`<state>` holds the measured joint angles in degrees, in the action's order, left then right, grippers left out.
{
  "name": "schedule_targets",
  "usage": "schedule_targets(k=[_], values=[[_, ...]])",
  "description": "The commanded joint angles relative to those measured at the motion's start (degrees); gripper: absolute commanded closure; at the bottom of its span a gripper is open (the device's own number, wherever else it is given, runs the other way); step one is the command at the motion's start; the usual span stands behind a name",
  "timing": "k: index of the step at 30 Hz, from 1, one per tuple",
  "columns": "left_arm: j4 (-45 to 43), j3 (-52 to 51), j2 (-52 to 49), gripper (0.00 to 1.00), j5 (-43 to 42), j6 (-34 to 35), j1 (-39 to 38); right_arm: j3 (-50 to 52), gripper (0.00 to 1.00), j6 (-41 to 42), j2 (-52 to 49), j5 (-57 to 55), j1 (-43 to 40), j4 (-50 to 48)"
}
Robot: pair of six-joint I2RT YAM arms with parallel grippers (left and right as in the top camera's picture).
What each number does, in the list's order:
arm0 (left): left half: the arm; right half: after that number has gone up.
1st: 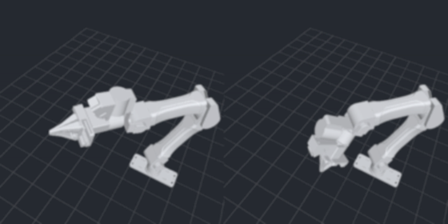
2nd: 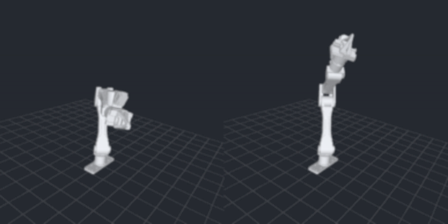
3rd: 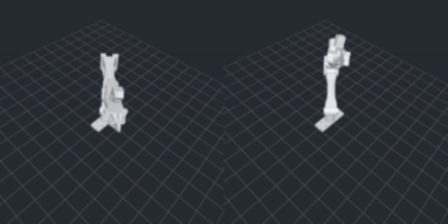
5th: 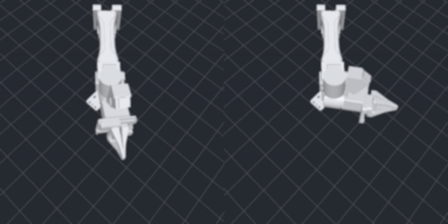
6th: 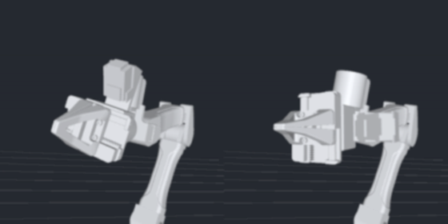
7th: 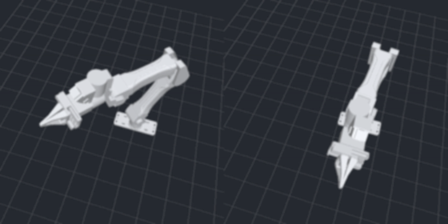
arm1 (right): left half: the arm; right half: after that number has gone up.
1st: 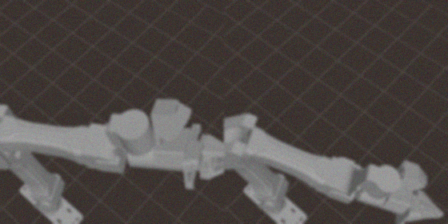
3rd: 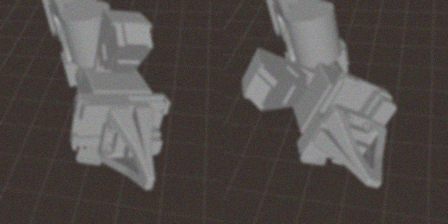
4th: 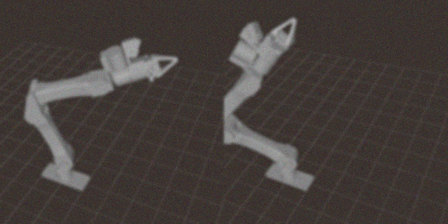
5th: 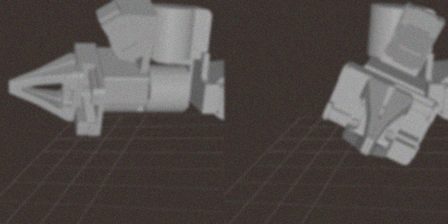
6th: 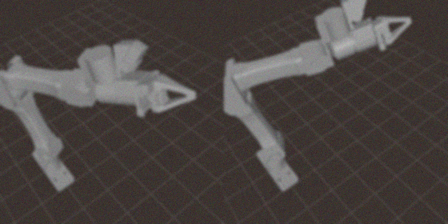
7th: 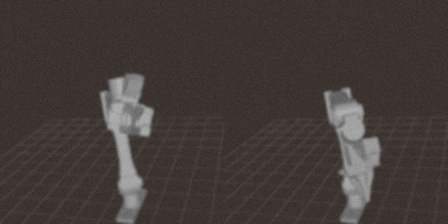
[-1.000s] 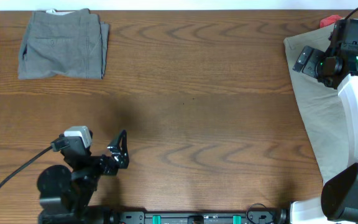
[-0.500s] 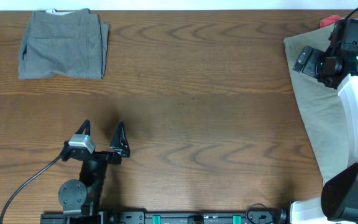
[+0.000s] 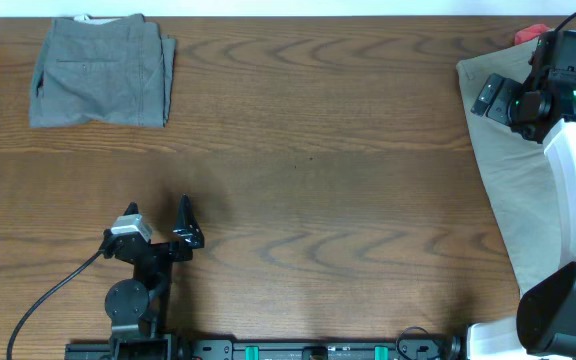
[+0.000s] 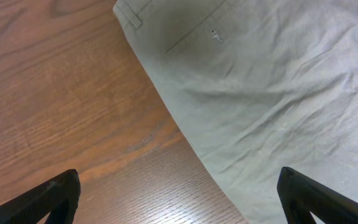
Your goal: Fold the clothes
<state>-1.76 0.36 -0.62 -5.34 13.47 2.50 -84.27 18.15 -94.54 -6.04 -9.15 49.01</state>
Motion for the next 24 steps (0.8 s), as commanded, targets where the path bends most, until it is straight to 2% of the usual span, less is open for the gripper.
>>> schedule_targets(k=[1,3,24], values=[[1.4,-0.15,0.52,0.02,1.36,-0.13,-0.11,-0.35,0.01,-0.9,-0.28,-0.39,0.17,0.07],[5.77,-0.13,0.52,0.02,1.36,-0.13,-0.11,-0.35,0.01,-0.9,-0.28,-0.39,0.15,0.07],[5.53,-0.11,0.28,0.02,1.53,-0.13,-0.11,-0.35,0.01,-0.9,-0.28,-0.39,0.17,0.07]])
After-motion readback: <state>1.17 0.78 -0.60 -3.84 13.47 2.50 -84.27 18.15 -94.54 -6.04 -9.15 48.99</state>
